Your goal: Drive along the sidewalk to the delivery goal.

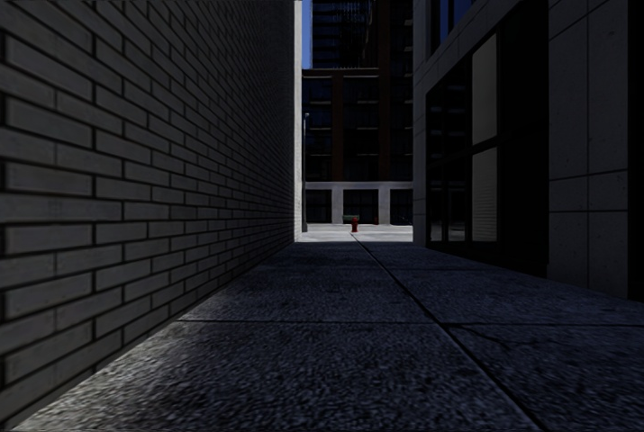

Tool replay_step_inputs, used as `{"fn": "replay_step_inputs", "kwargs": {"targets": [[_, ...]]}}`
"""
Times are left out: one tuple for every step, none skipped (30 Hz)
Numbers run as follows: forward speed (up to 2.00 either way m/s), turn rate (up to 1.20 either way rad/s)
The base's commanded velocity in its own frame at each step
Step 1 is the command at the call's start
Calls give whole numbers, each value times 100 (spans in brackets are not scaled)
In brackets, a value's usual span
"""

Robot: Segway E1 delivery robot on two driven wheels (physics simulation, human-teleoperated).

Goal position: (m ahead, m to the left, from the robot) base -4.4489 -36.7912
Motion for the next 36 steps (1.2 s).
{"fn": "replay_step_inputs", "kwargs": {"targets": [[132,0],[132,0],[132,0],[132,0],[132,0],[132,0],[132,0],[133,0],[133,0],[133,0],[140,0],[154,0],[154,0],[165,0],[169,0],[172,0],[178,0],[181,0],[181,0],[181,0],[181,0],[181,0],[181,0],[181,0],[181,0],[182,0],[182,0],[182,0],[182,0],[182,0],[182,0],[182,0],[182,0],[182,0],[182,0],[182,0]]}}
